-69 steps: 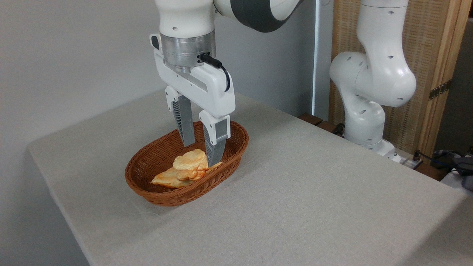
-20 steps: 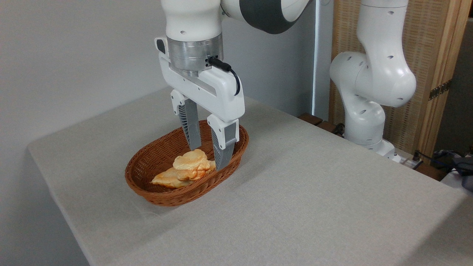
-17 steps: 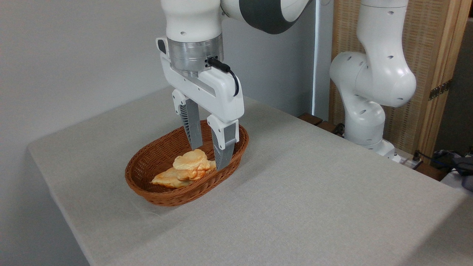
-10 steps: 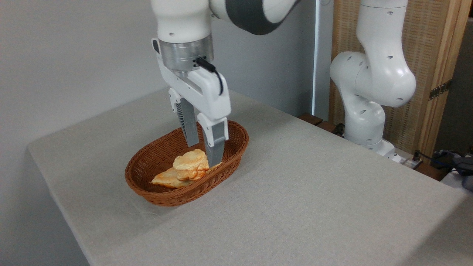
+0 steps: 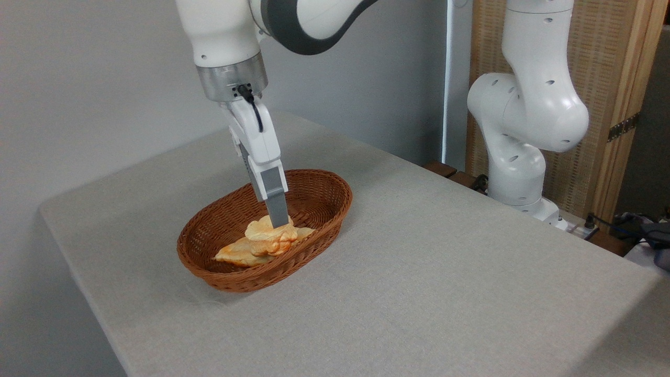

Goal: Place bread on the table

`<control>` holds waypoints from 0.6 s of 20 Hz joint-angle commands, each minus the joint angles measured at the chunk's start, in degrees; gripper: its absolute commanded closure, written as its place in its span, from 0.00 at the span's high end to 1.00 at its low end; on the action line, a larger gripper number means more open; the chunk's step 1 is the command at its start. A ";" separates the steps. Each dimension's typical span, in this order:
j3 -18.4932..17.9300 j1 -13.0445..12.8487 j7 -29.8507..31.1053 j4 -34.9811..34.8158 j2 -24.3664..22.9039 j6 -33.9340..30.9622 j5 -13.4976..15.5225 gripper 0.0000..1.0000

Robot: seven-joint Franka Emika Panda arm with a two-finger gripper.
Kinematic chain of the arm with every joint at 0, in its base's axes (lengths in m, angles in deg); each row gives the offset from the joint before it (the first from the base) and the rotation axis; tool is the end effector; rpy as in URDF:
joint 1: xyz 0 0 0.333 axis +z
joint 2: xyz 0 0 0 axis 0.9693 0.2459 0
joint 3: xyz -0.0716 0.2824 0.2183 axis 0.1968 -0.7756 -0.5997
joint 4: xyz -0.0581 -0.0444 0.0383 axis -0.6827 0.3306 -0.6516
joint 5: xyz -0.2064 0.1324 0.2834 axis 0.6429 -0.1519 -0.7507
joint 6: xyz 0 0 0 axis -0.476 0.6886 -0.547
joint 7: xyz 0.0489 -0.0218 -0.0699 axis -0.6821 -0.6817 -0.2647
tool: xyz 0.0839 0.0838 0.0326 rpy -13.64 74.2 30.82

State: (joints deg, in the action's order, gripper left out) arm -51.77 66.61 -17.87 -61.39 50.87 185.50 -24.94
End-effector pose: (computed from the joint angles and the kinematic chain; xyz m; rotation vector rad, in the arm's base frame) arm 0.5153 -0.1083 0.5587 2.7100 -1.5830 -0.0499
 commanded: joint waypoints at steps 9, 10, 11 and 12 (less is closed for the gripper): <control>0.86 -0.94 -0.43 0.08 2.99 0.03 -2.67 1.00; 0.86 -1.30 -0.34 0.08 3.34 0.03 -2.76 1.00; 0.86 -1.30 -0.34 0.00 3.43 0.03 -2.76 1.00; 0.86 -1.30 -0.34 0.00 3.77 0.03 -2.76 1.00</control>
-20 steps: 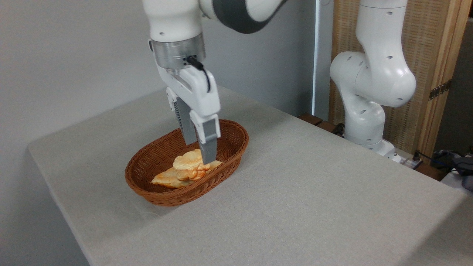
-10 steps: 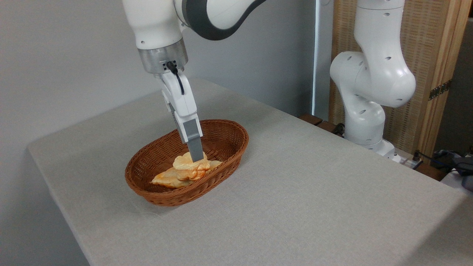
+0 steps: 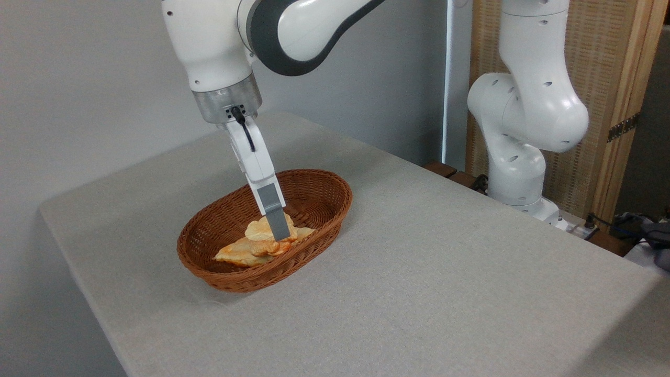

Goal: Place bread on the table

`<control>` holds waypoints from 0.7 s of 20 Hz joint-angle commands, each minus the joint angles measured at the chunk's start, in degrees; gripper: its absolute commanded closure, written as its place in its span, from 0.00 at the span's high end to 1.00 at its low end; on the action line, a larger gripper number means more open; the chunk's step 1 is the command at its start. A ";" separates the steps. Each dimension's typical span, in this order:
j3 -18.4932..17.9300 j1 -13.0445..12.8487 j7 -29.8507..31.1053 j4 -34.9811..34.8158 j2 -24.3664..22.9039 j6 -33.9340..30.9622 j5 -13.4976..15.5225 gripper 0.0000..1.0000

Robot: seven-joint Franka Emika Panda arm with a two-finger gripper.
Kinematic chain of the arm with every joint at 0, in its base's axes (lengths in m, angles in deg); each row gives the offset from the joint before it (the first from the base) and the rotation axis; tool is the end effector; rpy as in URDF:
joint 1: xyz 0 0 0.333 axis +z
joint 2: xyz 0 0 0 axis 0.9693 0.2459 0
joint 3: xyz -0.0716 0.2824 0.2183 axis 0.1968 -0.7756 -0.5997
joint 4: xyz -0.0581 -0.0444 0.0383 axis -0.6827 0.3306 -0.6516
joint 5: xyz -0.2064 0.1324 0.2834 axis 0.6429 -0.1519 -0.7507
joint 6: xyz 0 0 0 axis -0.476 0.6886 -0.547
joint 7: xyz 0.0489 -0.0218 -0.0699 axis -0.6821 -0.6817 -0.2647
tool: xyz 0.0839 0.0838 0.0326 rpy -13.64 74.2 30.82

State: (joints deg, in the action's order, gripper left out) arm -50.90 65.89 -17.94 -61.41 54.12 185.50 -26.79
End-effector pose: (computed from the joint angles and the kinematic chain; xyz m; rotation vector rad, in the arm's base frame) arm 0.5246 -0.1217 0.5284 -2.6729 1.6304 0.1482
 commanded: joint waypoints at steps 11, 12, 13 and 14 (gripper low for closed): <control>-0.02 -0.59 -0.28 -0.42 1.14 0.03 -2.84 1.00; -0.02 -0.59 -0.28 -0.42 1.23 0.03 -2.84 1.00; -0.02 -0.59 -0.10 -0.42 1.32 0.03 -2.84 1.00; -0.02 -0.59 0.16 -0.42 1.40 0.03 -2.84 0.98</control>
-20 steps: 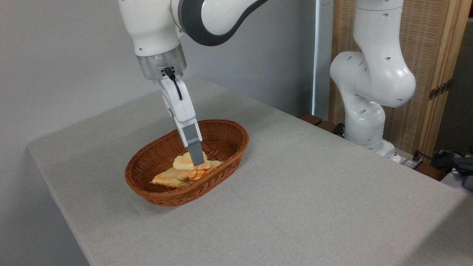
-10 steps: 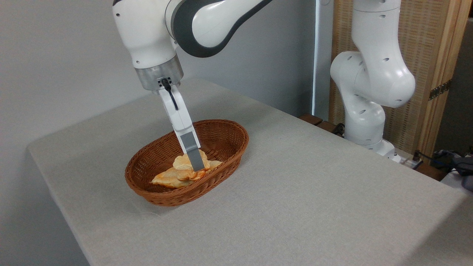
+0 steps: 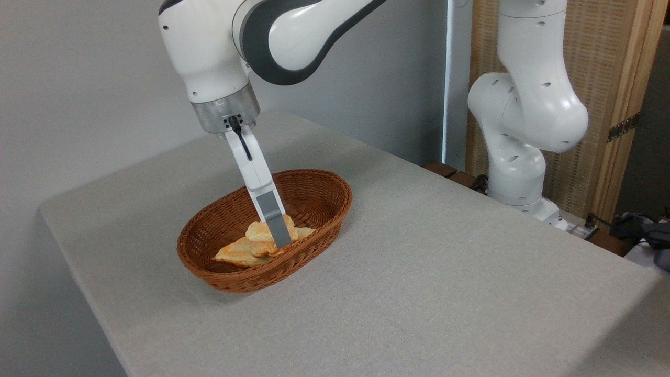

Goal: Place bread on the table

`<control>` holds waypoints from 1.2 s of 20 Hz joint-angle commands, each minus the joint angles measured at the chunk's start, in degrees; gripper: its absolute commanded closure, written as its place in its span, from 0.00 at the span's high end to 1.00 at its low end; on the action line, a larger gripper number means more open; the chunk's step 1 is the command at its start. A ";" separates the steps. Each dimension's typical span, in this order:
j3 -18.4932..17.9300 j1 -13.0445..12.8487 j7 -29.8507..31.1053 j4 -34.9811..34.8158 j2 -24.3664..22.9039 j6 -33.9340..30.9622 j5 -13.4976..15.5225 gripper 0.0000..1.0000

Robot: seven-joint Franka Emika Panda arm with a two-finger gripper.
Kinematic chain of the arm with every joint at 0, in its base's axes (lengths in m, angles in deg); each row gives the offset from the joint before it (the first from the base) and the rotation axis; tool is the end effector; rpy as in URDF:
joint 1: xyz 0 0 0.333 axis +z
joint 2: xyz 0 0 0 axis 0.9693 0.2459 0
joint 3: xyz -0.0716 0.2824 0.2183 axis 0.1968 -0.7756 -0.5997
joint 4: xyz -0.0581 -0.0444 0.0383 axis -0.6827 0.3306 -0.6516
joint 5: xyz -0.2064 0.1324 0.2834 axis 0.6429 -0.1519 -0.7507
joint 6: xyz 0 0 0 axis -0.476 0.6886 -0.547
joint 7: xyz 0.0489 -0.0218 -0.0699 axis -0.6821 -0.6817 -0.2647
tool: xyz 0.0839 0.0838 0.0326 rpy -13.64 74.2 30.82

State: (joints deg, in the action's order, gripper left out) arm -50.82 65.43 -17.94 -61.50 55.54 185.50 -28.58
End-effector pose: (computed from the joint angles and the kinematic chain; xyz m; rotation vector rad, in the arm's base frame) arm 0.5285 -0.1244 0.5145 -2.6383 1.6438 0.1993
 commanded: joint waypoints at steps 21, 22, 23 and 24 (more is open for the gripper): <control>-1.85 0.49 0.34 0.46 -0.98 -0.15 -0.18 0.51; -2.81 0.49 0.25 0.46 -1.51 -0.15 -0.09 0.51; -3.43 0.49 0.25 0.46 -1.77 -0.15 0.00 0.51; -4.04 0.49 0.25 0.46 -2.30 -0.24 0.61 0.51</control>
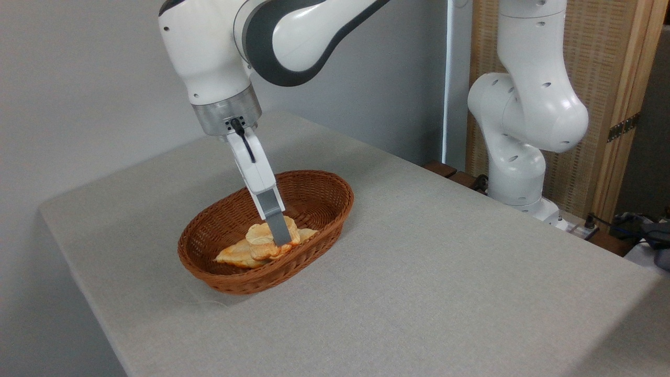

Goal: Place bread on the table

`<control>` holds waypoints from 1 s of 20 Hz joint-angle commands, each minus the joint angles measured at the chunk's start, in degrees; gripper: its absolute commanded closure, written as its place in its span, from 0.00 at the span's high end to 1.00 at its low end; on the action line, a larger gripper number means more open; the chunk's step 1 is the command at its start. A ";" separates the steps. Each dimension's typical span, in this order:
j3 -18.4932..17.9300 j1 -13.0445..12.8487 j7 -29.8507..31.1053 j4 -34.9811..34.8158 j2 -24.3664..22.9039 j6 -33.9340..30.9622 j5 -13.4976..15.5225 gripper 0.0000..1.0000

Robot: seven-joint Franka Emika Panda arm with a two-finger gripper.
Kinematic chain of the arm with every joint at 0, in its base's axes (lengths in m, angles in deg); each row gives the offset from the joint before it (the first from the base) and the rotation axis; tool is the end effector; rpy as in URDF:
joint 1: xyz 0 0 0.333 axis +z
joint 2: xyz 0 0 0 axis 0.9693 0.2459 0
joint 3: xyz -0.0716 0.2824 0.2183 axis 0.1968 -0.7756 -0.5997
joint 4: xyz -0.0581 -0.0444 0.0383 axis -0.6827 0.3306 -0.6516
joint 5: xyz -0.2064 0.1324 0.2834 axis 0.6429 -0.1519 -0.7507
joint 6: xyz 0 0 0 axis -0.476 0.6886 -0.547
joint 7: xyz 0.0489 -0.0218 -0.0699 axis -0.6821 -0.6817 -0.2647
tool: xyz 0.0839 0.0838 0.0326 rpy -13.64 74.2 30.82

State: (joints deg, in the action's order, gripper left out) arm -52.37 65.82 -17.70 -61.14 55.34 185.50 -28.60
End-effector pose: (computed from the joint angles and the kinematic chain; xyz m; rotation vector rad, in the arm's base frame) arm 0.5329 -0.1067 0.5191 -2.6677 1.5919 0.1862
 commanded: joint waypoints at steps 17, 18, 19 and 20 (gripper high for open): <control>-10.33 0.19 -0.08 -0.08 -4.21 -3.93 0.73 1.00; -10.33 0.19 0.01 -0.08 -4.13 -4.02 0.64 1.00; -10.33 0.19 0.01 -0.08 -4.13 -4.02 0.64 1.00; -10.33 0.19 0.01 -0.08 -4.04 -4.02 0.73 1.00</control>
State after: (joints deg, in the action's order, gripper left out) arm -62.12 66.44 -17.70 -61.30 51.51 182.80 -28.17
